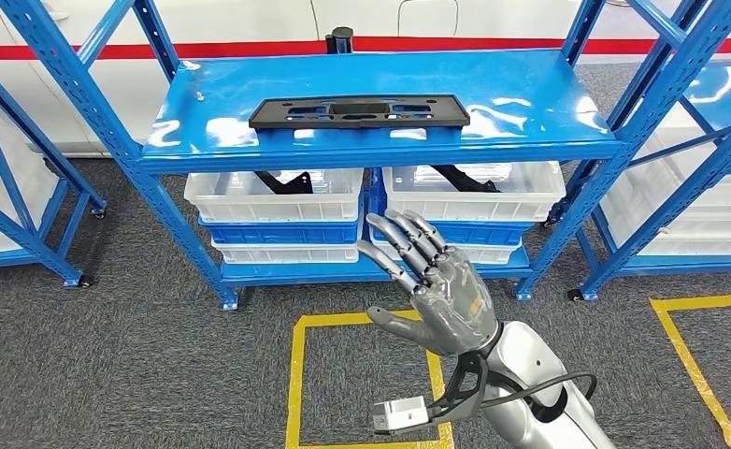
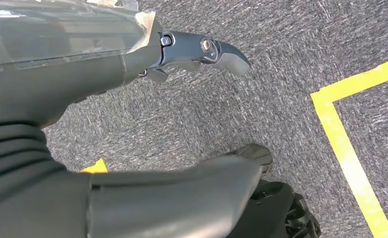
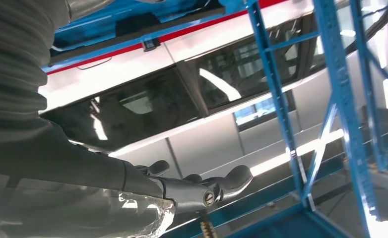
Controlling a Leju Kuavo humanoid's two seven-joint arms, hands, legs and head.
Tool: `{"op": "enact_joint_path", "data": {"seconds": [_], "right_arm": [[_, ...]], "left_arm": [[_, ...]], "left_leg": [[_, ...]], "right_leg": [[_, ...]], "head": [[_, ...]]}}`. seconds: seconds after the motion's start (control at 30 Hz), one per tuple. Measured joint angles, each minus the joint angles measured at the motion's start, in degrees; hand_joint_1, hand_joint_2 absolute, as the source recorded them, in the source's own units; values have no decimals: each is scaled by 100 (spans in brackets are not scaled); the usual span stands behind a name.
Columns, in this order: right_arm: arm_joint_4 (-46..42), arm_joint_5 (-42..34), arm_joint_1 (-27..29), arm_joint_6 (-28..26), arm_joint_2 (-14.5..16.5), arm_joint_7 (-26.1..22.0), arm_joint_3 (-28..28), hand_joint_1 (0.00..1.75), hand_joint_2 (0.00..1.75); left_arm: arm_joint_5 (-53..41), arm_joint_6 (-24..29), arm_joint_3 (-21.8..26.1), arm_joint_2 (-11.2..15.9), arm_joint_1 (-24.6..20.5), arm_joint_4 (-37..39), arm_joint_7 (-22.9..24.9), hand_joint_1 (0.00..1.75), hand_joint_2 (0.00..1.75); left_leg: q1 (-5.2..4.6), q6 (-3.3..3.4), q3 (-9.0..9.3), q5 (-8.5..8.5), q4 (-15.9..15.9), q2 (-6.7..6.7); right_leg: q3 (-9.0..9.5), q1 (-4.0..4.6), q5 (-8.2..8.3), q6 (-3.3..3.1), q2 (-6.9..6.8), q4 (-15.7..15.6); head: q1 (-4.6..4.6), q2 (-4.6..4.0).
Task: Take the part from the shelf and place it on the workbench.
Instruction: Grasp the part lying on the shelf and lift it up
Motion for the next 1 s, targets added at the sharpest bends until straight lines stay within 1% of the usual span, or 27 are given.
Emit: {"op": "enact_joint_path", "data": {"seconds": [0.1,0.2,0.37,0.4,0.43,0.5,0.53,0.57,0.63,0.67,0.7,0.73,0.77,0.8,0.83,0.87,0.9,0.93,0.97,1.0], "right_arm": [[1,18,-69,9,-91,4,259,0,175],[19,-30,-121,33,-158,33,498,0,175],[115,-178,-192,37,-229,58,780,0,175],[141,-208,-206,34,-233,58,820,0,175],[162,-234,-215,32,-236,58,854,0,175],[199,-262,-226,27,-243,58,905,0,175],[214,-266,-232,25,-249,58,925,0,175],[227,-268,-240,24,-256,57,943,0,175],[261,-273,-247,22,-275,56,983,0,175],[283,-280,-245,22,-286,56,1005,0,175],[305,-290,-239,21,-298,56,1026,0,175],[326,-299,-236,20,-309,56,1044,0,175],[344,-309,-233,17,-318,56,1062,0,175],[359,-314,-229,14,-327,56,1078,0,175],[379,-318,-226,11,-332,57,1095,0,175],[397,-321,-225,5,-334,58,1112,0,175],[412,-326,-218,-2,-336,61,1125,0,175],[426,-329,-212,-8,-340,66,1133,0,175],[430,-332,-211,-14,-343,71,1138,0,175],[431,-333,-208,-19,-344,76,1139,0,175]], "left_arm": [[-8,115,2,4,1,1,0,0,0],[-16,450,19,6,1,1,0,0,0],[4,710,87,9,1,1,0,0,0],[16,750,95,10,1,1,0,0,0],[27,796,99,11,1,1,0,0,0],[48,861,105,6,-1,1,-2,0,0],[50,877,107,-2,-4,1,-4,0,0],[52,887,107,-9,-8,1,-7,0,0],[54,908,108,-25,-10,1,-12,0,0],[54,920,110,-33,-6,2,-14,0,0],[54,932,113,-44,3,2,-15,0,0],[54,941,117,-54,11,3,-15,0,0],[54,947,124,-63,17,4,-15,0,0],[54,949,132,-69,21,4,-15,0,0],[56,951,143,-64,22,8,-16,0,0],[57,950,152,-64,21,10,-20,0,0],[58,944,163,-64,21,13,-28,0,0],[61,937,174,-65,22,16,-40,0,0],[62,926,181,-76,19,15,-55,0,0],[64,916,187,-81,11,15,-67,0,0]], "left_leg": [[-3,3,-4,-3,5,0],[-10,8,-6,-6,9,-1],[-49,48,-11,-24,16,-1],[-56,67,-20,-21,11,-2],[-60,91,-28,-13,1,-8],[-27,156,6,35,-63,-32],[0,188,39,64,-99,-47],[33,210,72,73,-132,-74],[65,218,93,57,-156,-123],[73,204,105,32,-159,-148],[82,185,127,14,-158,-162],[97,157,166,-15,-158,-176],[122,121,223,-52,-157,-186],[148,75,276,-102,-157,-190],[168,26,336,-151,-158,-191],[175,-29,368,-196,-163,-183],[169,-81,398,-235,-175,-166],[161,-125,436,-249,-183,-153],[160,-163,450,-242,-166,-139],[170,-189,412,-188,-55,-152]], "right_leg": [[0,-10,1,2,0,-4],[0,-24,3,4,-1,-5],[2,-64,16,28,-3,-14],[10,-70,33,50,-7,-11],[18,-73,61,90,-7,-4],[10,-63,85,164,19,45],[-37,-61,40,169,69,130],[-145,-59,-53,151,131,322],[-512,-67,-274,125,236,973],[-711,-74,-336,142,255,1290],[-840,-84,-328,185,259,1449],[-871,-96,-238,248,259,1397],[-801,-110,-65,328,255,1135],[-661,-125,137,410,236,749],[-548,-120,270,456,201,419],[-442,-101,304,410,165,175],[-392,-78,281,321,147,63],[-377,-52,205,196,147,57],[-324,-47,161,80,176,40],[-282,-58,148,18,214,27]], "head": [[-1,1],[-1,1],[-2,0],[-4,0],[-5,0],[-1,0],[6,-1],[19,-1],[42,-2],[49,-2],[48,-2],[49,-2],[49,-2],[51,-1],[68,-2],[85,-2],[85,-2],[88,-2],[73,-2],[53,-2]]}}
